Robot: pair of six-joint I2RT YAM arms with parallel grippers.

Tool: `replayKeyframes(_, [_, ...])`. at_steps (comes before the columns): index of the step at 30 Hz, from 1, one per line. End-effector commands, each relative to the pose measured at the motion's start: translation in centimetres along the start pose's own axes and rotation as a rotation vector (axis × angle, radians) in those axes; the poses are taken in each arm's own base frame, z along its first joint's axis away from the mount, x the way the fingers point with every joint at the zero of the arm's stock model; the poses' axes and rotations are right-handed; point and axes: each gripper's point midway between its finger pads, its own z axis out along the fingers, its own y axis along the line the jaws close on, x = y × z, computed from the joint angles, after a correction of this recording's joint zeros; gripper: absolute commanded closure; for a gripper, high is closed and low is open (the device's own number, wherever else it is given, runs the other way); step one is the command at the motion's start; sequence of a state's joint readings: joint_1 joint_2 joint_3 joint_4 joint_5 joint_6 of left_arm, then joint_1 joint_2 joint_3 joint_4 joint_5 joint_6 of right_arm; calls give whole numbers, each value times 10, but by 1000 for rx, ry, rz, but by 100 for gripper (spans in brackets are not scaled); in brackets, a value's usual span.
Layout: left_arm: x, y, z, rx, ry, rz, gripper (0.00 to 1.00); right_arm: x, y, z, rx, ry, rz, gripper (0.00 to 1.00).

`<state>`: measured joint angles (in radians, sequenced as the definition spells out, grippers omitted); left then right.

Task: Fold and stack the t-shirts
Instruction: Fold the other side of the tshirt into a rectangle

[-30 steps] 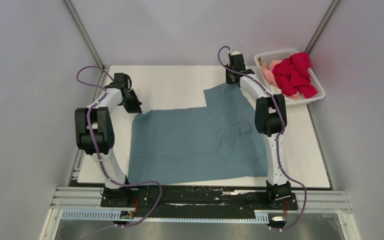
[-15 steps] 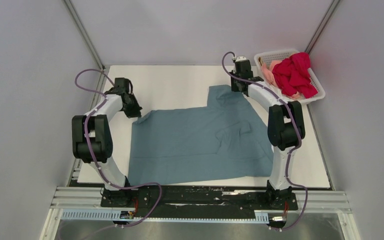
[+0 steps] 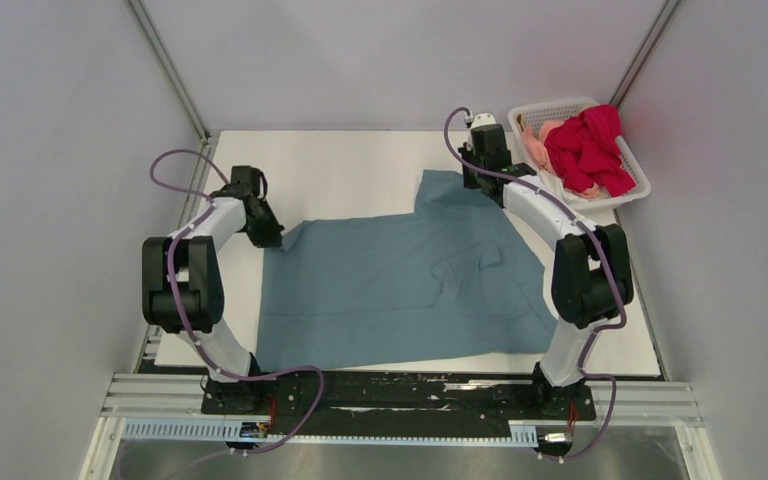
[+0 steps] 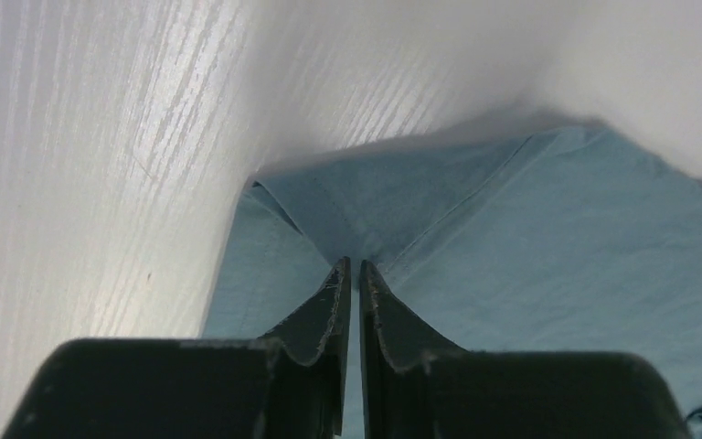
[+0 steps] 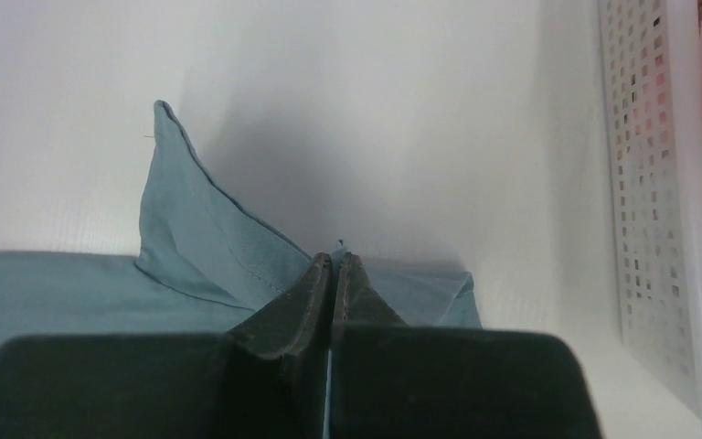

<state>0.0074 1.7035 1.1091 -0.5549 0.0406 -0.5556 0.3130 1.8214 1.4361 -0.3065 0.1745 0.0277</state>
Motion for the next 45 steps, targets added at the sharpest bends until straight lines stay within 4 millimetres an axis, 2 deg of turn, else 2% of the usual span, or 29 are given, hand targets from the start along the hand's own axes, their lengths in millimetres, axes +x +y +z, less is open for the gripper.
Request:
replayKeyframes(1, [-32, -9, -9, -20, -73, -16, 67, -13, -6, -2, 29, -48, 7, 100])
replayKeyframes(2, [-32, -11, -8, -18, -68, -17, 62, -12, -6, 0, 30, -43, 5, 100])
replayKeyframes(3, [-33, -16, -7, 5, -55, -16, 52, -11, -7, 1, 32, -41, 4, 100])
replayKeyframes(5, [-27, -21, -4, 39, -28, -9, 45, -9, -7, 3, 37, -35, 0, 100])
replayKeyframes(10, [-9, -25, 3, 101, 25, 24, 38, -5, -11, 5, 56, -27, -8, 100])
replayKeyframes(13, [5, -17, 6, 91, 47, 27, 36, -3, -10, 4, 50, -24, -9, 100])
replayKeyframes(14, [4, -17, 7, 91, 37, 28, 35, -2, -10, 5, 53, -22, -9, 100])
replayKeyframes(18, [7, -19, 17, 96, 64, 10, 47, -2, -10, 6, 53, -20, -11, 100])
replayKeyframes(21, [4, -22, 20, 102, 67, 4, 50, -1, -11, 6, 55, -18, -12, 100])
replayKeyframes(22, [4, -23, 20, 105, 68, 4, 56, -1, -11, 6, 57, -18, -13, 100])
replayKeyframes(24, [2, -24, 19, 107, 67, 2, 62, 0, -11, 7, 54, -16, -13, 100])
replayKeyframes(30, [2, -30, 6, 118, 55, 8, 72, -1, -13, 4, 62, -19, -27, 100])
replayKeyframes(36, [1, -28, -3, 100, 52, 10, 71, -2, -14, 1, 65, -21, -27, 100])
replayKeyframes(40, [1, -24, -1, 70, 70, 9, 70, -2, -15, 1, 69, -21, -29, 100])
replayKeyframes(45, [-7, -29, 0, 69, 73, 8, 72, -1, -19, 1, 95, -19, -38, 100])
